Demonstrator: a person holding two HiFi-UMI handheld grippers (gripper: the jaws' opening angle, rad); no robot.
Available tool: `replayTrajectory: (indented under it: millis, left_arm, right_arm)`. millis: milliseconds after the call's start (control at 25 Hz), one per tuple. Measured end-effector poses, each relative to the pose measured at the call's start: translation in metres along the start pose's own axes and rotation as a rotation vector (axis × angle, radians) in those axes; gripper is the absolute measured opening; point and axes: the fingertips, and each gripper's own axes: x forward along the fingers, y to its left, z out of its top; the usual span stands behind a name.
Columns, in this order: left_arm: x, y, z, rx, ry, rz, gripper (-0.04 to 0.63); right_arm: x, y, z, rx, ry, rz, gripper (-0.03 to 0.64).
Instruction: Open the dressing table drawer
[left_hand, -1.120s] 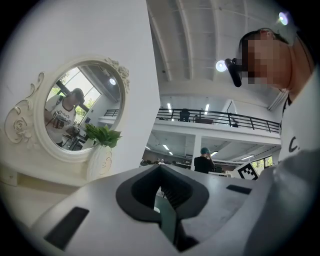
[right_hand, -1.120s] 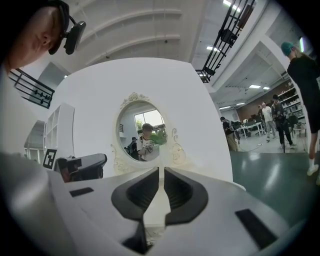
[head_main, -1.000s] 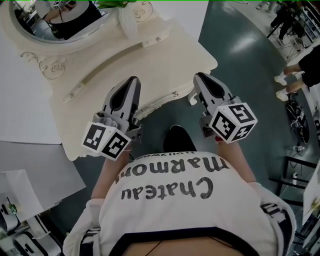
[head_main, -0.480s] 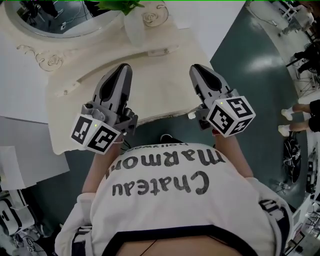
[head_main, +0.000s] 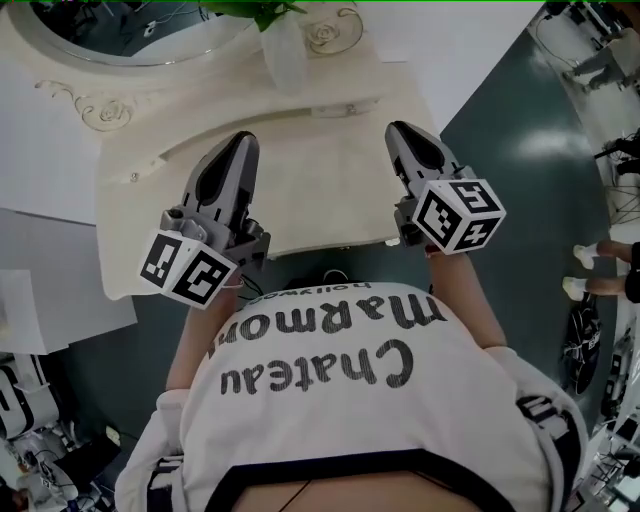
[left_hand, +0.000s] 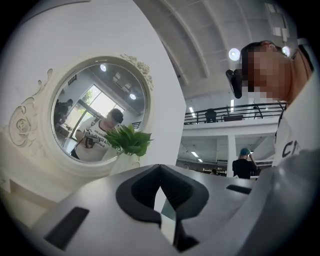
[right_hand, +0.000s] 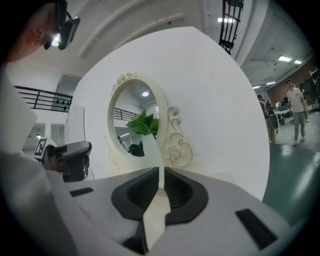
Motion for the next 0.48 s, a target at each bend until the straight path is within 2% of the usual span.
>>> replayTrajectory:
  millis: [240,480]
  left_arm:
    - [0.006,0.027,0.007,-0.010,-0.018,0.064,0.023]
    - [-0.001,0.046,0.015,0.027,-0.016,0.139,0.023]
  right_arm:
    - [0.045,-0.023,-0.044,0.006,0.141,0.006,0.049]
    - [0.087,-0.048,-0.111,0.007,0.358,0.003,0.049]
